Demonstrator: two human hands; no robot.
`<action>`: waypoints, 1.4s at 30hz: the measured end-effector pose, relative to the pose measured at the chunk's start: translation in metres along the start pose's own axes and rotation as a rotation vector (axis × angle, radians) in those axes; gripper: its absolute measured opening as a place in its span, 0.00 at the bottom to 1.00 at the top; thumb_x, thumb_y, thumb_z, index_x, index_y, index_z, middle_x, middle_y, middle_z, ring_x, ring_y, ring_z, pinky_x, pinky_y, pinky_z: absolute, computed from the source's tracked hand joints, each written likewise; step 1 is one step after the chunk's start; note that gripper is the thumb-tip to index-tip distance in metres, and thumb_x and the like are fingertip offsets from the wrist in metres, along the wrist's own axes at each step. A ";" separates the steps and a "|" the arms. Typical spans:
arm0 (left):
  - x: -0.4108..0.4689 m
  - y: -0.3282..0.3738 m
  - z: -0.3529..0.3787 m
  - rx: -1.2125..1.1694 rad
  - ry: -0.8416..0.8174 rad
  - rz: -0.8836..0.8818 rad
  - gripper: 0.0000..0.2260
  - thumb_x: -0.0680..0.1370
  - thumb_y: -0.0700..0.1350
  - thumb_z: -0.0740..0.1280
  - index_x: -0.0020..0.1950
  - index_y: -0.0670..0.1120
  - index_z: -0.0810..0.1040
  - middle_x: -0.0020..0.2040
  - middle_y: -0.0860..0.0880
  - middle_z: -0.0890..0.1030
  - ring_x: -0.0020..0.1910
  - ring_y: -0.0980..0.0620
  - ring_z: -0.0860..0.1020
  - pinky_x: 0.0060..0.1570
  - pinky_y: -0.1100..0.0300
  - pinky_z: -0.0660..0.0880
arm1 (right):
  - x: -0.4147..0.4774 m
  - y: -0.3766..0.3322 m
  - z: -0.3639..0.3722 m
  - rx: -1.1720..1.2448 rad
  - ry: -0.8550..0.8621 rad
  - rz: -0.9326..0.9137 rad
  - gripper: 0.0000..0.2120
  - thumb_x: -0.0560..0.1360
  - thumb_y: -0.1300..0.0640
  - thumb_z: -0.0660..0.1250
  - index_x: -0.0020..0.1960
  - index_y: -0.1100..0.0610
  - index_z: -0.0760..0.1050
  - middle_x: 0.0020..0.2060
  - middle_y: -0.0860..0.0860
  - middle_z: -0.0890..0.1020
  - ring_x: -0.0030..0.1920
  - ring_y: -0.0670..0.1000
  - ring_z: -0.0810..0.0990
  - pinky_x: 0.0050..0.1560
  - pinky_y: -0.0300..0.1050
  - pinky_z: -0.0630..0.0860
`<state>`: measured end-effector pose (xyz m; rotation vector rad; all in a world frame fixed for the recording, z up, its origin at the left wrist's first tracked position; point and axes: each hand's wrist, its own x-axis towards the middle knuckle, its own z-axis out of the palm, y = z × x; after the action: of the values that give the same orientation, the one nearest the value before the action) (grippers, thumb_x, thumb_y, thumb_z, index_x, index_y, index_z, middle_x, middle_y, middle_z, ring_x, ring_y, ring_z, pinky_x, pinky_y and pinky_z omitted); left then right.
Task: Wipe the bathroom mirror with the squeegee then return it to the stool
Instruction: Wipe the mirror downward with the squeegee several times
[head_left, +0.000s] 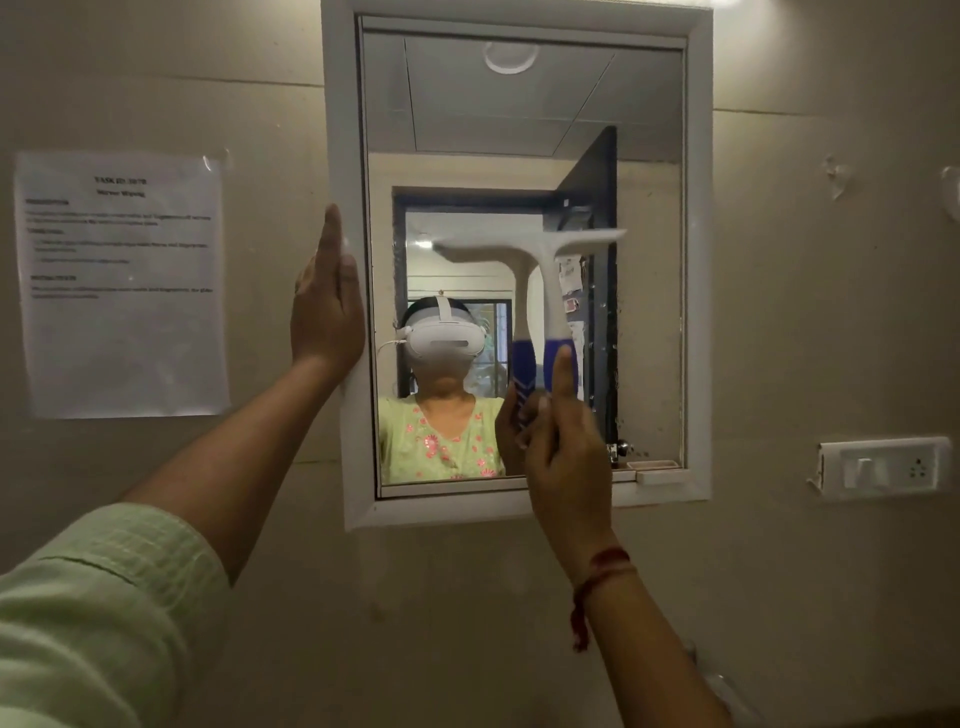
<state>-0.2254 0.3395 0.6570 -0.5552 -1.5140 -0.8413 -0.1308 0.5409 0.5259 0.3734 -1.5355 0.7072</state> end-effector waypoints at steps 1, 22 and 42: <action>0.000 0.001 0.000 0.002 -0.001 0.001 0.21 0.82 0.48 0.49 0.75 0.50 0.52 0.68 0.40 0.71 0.58 0.42 0.74 0.56 0.55 0.68 | 0.014 -0.002 0.000 -0.003 0.023 -0.011 0.24 0.80 0.51 0.51 0.73 0.51 0.48 0.40 0.55 0.76 0.34 0.45 0.72 0.35 0.35 0.73; -0.001 0.001 0.000 0.011 0.005 -0.005 0.21 0.82 0.47 0.49 0.75 0.49 0.52 0.69 0.42 0.69 0.60 0.43 0.73 0.57 0.57 0.67 | -0.049 0.012 0.000 0.021 -0.034 0.078 0.25 0.79 0.49 0.50 0.74 0.46 0.46 0.41 0.55 0.76 0.30 0.42 0.69 0.32 0.31 0.71; -0.001 -0.001 -0.001 -0.003 -0.010 0.004 0.21 0.82 0.48 0.48 0.75 0.49 0.51 0.74 0.44 0.63 0.56 0.63 0.70 0.57 0.60 0.66 | -0.122 0.013 -0.012 -0.007 -0.137 0.116 0.28 0.78 0.51 0.52 0.74 0.41 0.44 0.37 0.49 0.72 0.29 0.39 0.66 0.31 0.28 0.69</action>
<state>-0.2253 0.3388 0.6561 -0.5659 -1.5205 -0.8392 -0.1169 0.5357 0.4034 0.3350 -1.6998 0.7796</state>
